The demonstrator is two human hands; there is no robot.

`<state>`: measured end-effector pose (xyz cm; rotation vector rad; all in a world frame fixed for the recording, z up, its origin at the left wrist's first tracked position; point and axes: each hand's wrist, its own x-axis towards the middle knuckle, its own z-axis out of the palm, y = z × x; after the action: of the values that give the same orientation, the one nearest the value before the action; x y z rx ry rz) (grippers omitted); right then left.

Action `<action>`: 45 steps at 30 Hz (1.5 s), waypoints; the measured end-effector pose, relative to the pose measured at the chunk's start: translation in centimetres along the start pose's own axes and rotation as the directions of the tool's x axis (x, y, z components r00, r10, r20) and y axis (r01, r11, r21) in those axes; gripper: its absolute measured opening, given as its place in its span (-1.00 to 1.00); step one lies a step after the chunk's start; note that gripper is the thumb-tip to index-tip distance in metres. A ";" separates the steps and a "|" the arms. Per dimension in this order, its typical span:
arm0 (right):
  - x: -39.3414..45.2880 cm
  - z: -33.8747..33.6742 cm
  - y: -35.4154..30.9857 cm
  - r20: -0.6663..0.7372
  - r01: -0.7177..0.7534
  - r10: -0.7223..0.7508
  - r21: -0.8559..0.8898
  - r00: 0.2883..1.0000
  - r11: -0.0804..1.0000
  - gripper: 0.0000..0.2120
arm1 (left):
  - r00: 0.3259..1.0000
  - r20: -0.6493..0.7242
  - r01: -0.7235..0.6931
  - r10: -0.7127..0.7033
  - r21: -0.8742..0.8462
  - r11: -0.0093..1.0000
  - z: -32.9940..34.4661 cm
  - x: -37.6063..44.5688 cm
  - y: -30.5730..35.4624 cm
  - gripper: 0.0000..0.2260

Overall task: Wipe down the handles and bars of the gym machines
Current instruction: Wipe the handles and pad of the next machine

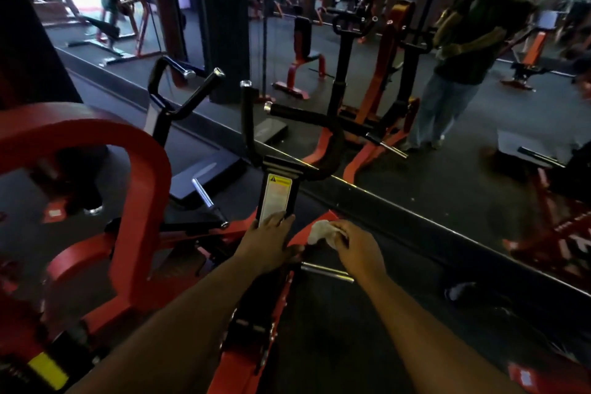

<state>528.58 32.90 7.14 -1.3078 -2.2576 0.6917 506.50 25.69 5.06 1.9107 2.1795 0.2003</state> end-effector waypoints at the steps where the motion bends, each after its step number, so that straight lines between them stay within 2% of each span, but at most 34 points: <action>1: 1.7 -0.3 -0.1 -0.016 0.032 -0.032 0.004 0.999 0.999 -0.75 | 1.000 -0.019 -0.003 0.003 -0.007 1.000 -0.8 1.5 -0.4 -0.24; 8: 11.3 -1.7 -0.1 -0.161 0.187 -0.167 0.119 0.973 0.975 -0.68 | 0.988 -0.155 0.013 -0.014 -0.006 1.000 -4.2 9.4 -2.3 -0.26; 11: 14.8 -2.1 -0.3 -0.186 0.258 -0.225 0.182 0.957 0.949 -0.66 | 0.982 -0.187 0.037 -0.026 0.055 0.998 -4.8 12.2 -2.6 -0.15; 14: 18.2 -2.1 -0.4 -0.200 0.340 -0.299 0.219 0.933 0.914 -0.65 | 0.978 -0.182 0.109 -0.101 0.036 0.993 -4.9 14.1 -2.6 -0.07; 20: 25.0 -4.0 -1.2 -0.316 0.589 -0.531 0.121 0.786 0.799 -0.71 | 0.959 -0.182 0.232 -0.216 0.066 0.971 -5.3 17.5 -3.7 -0.08; 22: 27.1 -4.6 -2.2 -0.332 0.644 -0.593 0.064 0.734 0.762 -0.68 | 0.966 -0.147 0.228 -0.213 0.098 0.969 -5.5 18.4 -3.9 -0.09; 24: 29.4 -4.5 -3.6 -0.286 0.676 -0.647 0.004 0.707 0.737 -0.65 | 0.979 -0.122 0.184 -0.166 0.159 0.970 -5.6 19.0 -4.1 -0.10; 30: 34.2 -2.8 -9.3 0.043 0.714 -0.722 -0.197 0.691 0.672 -0.59 | 0.998 -0.055 0.049 -0.040 0.158 0.986 -5.5 20.5 -6.2 -0.15; 35: 35.7 -2.2 -11.4 0.283 0.695 -0.640 -0.182 0.714 0.695 -0.65 | 0.992 -0.122 0.042 -0.024 0.151 0.988 -4.4 20.9 -6.8 -0.19; 39: 34.3 -4.2 -8.1 0.259 0.673 -0.623 -0.209 0.738 0.710 -0.60 | 0.988 -0.151 0.043 -0.025 0.113 0.993 -4.1 20.9 -6.9 -0.18; 42: 33.1 -6.3 -5.4 0.183 0.608 -0.580 -0.195 0.794 0.770 -0.62 | 0.983 -0.180 0.038 -0.021 0.091 0.995 -3.9 20.9 -7.0 -0.21; 45: 33.6 -6.5 -5.9 0.066 0.545 -0.542 -0.150 0.838 0.825 -0.65 | 0.982 -0.186 0.033 -0.015 0.094 0.995 -3.8 21.0 -7.2 -0.22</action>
<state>513.15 61.25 19.93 -0.6445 -2.5716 0.3144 496.12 45.64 5.04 1.9882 2.3704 0.2838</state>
